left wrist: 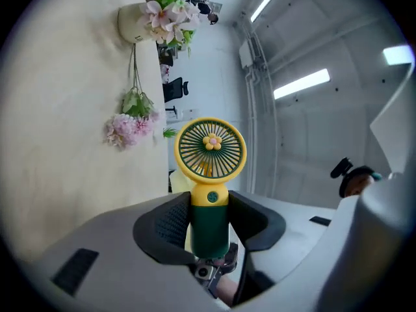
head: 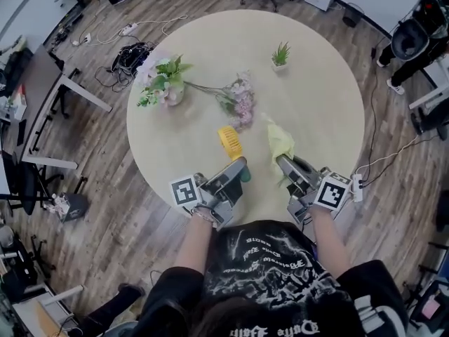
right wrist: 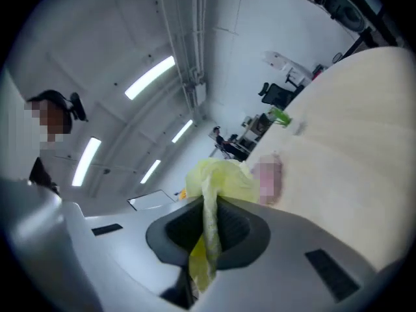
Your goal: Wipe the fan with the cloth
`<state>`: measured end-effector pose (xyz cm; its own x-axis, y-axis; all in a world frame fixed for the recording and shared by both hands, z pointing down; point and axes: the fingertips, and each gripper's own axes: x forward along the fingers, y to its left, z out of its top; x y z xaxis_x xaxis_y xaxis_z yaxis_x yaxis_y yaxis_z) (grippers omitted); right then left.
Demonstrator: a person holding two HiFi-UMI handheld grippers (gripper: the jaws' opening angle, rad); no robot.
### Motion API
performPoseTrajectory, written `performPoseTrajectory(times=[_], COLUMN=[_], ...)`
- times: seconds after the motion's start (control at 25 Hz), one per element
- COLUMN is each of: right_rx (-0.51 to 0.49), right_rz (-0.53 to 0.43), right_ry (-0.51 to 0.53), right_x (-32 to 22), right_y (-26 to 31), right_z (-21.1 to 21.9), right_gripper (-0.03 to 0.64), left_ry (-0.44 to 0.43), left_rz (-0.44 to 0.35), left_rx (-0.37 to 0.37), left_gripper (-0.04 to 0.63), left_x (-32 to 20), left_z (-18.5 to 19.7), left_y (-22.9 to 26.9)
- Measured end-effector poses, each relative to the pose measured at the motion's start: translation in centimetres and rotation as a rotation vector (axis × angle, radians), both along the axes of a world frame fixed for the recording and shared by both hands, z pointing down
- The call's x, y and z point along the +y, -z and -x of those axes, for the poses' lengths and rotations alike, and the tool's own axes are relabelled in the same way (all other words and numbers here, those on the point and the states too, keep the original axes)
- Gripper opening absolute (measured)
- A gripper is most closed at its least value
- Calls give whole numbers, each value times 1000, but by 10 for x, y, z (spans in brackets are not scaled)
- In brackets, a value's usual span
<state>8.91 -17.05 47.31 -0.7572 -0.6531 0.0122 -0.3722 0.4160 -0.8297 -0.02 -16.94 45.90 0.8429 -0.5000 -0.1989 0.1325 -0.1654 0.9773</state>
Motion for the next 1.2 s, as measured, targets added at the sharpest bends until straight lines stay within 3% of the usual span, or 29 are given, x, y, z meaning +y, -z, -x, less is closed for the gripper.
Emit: performPoseTrajectory(times=[0.2,0.32,0.48,0.64,0.76,0.88,1.2], right_rx=[-116,-67,39,132,135,141,150], right_rz=[-182,-243,-279,-328,-357,-385,-440], right_ry=[109,157,128,-29,-95,-74,-97], right_x=[18,31,30,22,21,24,24], right_y=[70,82,79,85,96,103,127], right_z=[44,66,79,73,73,77,72], right_gripper=[37,37,37,38,38,38,38], left_ry=[113,162,186,267,365,427,382], left_rz=[-59,-91,-121,-117,-91,-105,-201], left_rx=[173,233,211,185,225,208,177], left_gripper=[193,193,193,193,193,193,193], left_x=[-17,-22,-24,-28,-33,-34,-31], left_z=[15,22,21,21,24,26,25], left_y=[49,70,85,90,97,102,120])
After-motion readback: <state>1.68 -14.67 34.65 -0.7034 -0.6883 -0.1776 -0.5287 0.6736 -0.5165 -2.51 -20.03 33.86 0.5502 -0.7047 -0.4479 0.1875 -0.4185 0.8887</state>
